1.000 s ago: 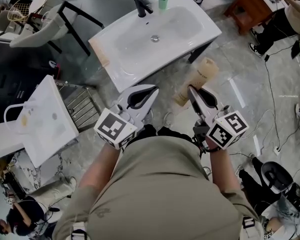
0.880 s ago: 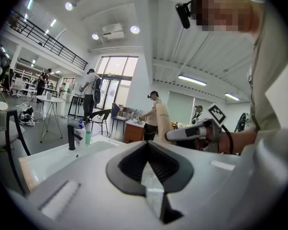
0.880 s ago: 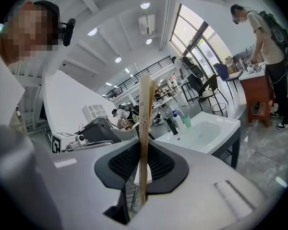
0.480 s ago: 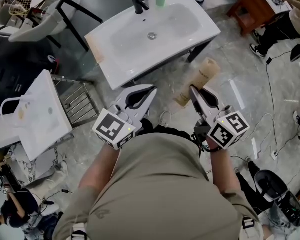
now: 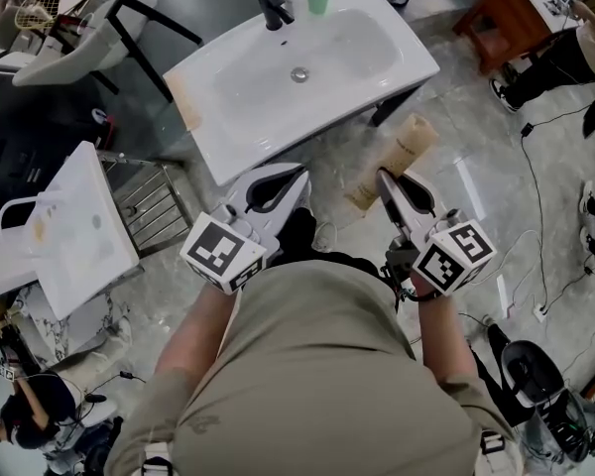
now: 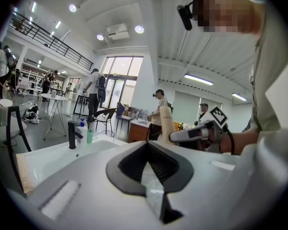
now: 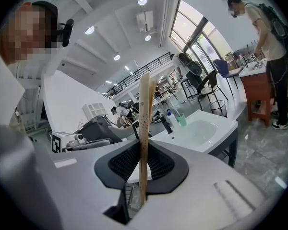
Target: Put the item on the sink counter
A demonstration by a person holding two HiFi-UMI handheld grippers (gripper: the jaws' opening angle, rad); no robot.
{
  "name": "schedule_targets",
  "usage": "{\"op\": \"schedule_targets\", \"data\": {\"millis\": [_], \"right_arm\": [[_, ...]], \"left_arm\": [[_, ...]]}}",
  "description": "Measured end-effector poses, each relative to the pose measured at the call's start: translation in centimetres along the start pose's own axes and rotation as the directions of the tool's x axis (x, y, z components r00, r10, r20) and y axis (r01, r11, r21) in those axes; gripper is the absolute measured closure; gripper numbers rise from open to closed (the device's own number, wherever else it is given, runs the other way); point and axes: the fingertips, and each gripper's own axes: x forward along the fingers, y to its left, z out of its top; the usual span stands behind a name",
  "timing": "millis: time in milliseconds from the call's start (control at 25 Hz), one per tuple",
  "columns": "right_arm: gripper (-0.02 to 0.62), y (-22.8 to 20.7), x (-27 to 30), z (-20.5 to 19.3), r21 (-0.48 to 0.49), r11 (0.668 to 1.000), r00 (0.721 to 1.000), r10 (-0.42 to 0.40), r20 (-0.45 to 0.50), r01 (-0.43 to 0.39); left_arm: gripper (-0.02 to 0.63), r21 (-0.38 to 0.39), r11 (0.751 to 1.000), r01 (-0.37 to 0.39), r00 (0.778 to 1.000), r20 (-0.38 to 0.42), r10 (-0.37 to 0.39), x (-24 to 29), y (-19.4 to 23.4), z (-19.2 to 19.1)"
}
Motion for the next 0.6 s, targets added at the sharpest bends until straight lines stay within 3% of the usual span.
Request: {"op": "schedule_targets", "data": {"millis": [600], "right_arm": [[0.541, -3.2, 5.0, 2.0, 0.017, 1.0, 1.0, -0.023, -0.014, 0.024]], "left_arm": [[0.6, -0.013, 1.0, 0.028, 1.0, -0.012, -0.028, 3.9, 5.3, 1.0]]}}
